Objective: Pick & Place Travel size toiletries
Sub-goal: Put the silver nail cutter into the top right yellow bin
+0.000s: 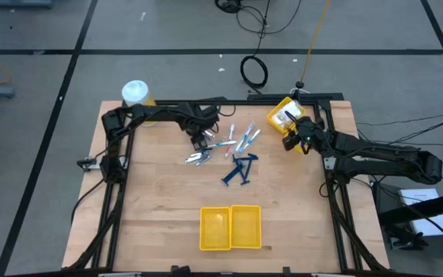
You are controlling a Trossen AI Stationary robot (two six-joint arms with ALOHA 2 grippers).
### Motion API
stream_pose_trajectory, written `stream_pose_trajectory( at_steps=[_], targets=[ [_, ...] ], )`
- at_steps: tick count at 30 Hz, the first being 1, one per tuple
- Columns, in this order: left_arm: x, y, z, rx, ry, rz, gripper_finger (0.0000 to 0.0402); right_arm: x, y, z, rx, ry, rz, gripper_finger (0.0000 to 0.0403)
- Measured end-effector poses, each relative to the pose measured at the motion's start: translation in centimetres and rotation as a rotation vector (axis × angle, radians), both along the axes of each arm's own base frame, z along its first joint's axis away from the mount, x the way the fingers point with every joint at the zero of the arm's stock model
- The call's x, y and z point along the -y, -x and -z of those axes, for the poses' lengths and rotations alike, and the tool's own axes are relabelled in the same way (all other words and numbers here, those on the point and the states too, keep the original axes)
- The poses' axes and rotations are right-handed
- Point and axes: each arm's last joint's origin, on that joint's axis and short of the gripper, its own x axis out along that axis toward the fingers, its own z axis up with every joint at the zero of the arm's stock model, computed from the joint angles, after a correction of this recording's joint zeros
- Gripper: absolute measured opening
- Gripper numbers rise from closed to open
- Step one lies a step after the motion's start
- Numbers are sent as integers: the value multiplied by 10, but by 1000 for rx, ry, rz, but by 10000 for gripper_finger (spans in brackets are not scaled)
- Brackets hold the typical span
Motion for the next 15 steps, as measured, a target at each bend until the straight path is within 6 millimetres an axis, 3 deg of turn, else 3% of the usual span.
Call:
stream_pose_trajectory(
  at_steps=[5,10,15],
  targets=[
    [-5,-9,-2,32,-92,165,186,0,-1,0,7,-10,-13,182],
    [-4,-16,-3,96,-32,421,186,0,-1,0,7,-9,-13,180],
    [-8,-18,-4,113,-56,518,186,0,-1,0,7,-9,-13,179]
  ],
)
